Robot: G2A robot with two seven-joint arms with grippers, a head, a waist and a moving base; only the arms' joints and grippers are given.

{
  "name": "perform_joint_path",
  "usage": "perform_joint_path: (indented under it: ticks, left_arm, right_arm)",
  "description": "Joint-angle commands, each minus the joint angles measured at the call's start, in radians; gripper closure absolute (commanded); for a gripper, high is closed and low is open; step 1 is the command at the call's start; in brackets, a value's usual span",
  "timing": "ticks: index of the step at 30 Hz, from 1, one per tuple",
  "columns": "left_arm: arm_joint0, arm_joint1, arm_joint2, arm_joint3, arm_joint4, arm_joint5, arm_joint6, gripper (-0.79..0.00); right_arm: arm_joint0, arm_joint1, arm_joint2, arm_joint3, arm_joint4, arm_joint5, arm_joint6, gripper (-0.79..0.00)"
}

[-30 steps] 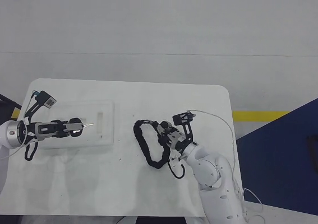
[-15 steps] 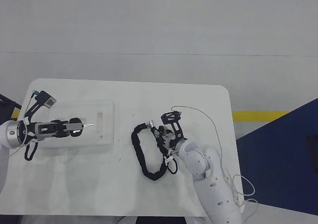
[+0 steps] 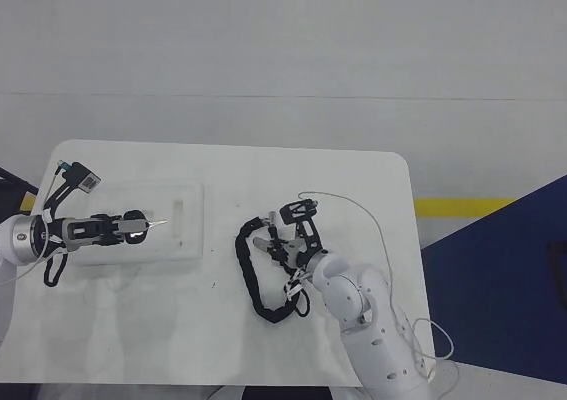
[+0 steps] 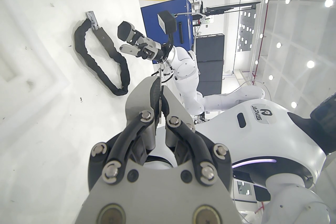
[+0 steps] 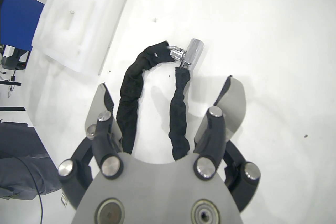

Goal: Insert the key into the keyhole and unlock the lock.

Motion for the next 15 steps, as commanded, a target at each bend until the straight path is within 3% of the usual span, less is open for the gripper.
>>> perform_joint_path:
  ticks: [1,7,12,15]
  left_arm:
    - [0.000,0.000,0.000,0.000,0.000,0.000,0.000,0.000]
    - [0.000,0.000,0.000,0.000,0.000,0.000,0.000,0.000]
    - [0.000,0.000,0.000,0.000,0.000,0.000,0.000,0.000]
    - [0.000,0.000,0.000,0.000,0.000,0.000,0.000,0.000]
  right_arm:
    - [0.000,0.000,0.000,0.000,-0.007,0.000,0.000,-0.785]
    - [0.039,0.005,-0.005,-0.029,-0.050,0.026,0.064,-0.785]
    - [0.146,-0.006,-0.080,-0.059,-0.142,0.210,0.386,-0.785]
    - [0.231,-0.016,-0.116,-0.018,-0.149,0.268,0.560,-0.785]
